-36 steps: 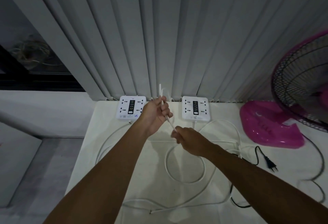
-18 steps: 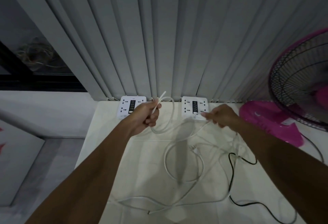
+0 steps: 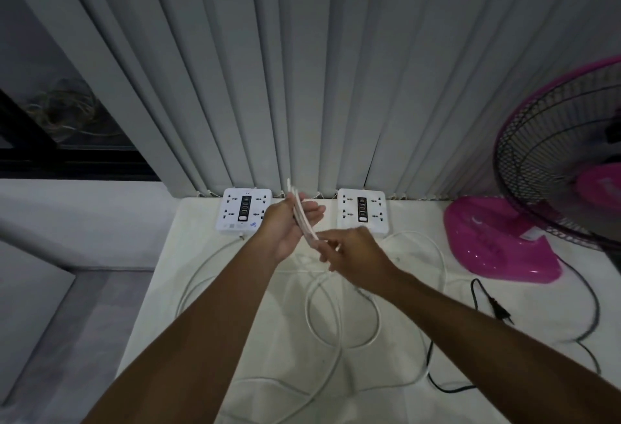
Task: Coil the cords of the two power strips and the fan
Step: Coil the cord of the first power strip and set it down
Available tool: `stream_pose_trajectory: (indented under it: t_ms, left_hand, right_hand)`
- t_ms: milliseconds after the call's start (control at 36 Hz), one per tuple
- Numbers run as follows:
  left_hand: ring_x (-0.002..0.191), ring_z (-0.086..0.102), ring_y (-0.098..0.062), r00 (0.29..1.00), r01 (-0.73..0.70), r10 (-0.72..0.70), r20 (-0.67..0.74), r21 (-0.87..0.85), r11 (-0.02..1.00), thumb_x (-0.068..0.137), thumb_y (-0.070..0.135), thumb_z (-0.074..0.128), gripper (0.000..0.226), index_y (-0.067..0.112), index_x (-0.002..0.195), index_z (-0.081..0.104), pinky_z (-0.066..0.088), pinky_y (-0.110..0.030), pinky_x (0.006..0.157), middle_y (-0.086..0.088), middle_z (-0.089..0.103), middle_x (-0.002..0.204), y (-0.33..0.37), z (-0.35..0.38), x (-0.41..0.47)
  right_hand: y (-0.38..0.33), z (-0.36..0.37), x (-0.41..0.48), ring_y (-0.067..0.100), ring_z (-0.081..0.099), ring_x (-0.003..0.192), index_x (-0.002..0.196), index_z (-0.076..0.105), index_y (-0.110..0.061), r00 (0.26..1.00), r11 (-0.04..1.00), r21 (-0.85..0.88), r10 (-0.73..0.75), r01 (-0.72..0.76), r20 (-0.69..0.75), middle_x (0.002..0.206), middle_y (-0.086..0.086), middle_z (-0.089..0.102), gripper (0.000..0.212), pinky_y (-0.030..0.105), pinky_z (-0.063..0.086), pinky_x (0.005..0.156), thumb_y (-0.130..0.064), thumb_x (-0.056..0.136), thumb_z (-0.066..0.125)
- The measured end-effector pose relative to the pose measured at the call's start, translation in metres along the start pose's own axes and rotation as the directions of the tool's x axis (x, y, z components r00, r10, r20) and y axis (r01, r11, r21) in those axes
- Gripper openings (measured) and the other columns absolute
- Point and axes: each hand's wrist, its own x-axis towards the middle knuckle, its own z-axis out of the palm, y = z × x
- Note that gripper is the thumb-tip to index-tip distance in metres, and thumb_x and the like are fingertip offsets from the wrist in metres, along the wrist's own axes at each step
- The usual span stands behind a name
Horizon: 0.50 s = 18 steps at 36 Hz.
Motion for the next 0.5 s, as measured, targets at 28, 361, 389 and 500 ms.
stream_pose_trajectory:
  t_ms: [28,361,389,500]
  left_hand:
    - [0.067,0.068,-0.028,1.0,0.0,0.0,-0.011,-0.032,1.0,0.107,0.028,0.031,0.032,0.003,0.108,0.05,0.055,-0.042,0.083,-0.01,0.062,0.062,0.001,0.001,0.0]
    - [0.046,0.035,-0.013,0.992,0.037,-0.031,0.121,-0.041,0.998,0.107,0.031,0.033,0.033,0.017,0.084,0.052,0.043,-0.028,0.061,0.003,0.037,0.053,0.004,0.016,-0.008]
    - [0.041,0.03,-0.01,0.989,0.037,-0.029,0.147,-0.054,0.998,0.107,0.03,0.031,0.034,0.019,0.081,0.051,0.038,-0.025,0.053,0.005,0.034,0.05,0.008,0.018,-0.008]
    - [0.031,0.021,-0.004,0.966,0.038,0.0,0.258,-0.143,0.989,0.105,0.024,0.031,0.035,0.019,0.075,0.047,0.017,-0.019,0.037,0.008,0.031,0.046,0.031,0.019,-0.006]
  right_hand:
    - [0.006,0.006,-0.006,0.009,0.07,0.064,0.102,0.069,-0.026,1.0,0.994,-0.111,-0.026,0.024,-0.017,0.077,-0.006,0.075,0.033,0.03,0.057,0.065,-0.05,0.099,0.047]
    - [0.033,0.021,-0.008,0.013,0.058,0.063,0.073,0.055,-0.019,0.997,1.0,0.008,0.025,-0.025,-0.071,0.065,-0.002,0.062,0.041,0.036,0.05,0.066,-0.051,0.098,0.051]
    - [0.038,0.02,-0.008,0.012,0.06,0.065,0.074,0.056,-0.018,0.997,0.998,0.022,0.067,-0.066,-0.045,0.066,-0.002,0.064,0.042,0.033,0.05,0.067,-0.054,0.095,0.054]
    - [0.064,0.013,-0.018,0.015,0.068,0.068,0.084,0.063,-0.017,0.99,0.994,-0.018,0.105,-0.104,0.089,0.072,-0.003,0.072,0.013,0.026,0.051,0.068,-0.026,0.093,0.066]
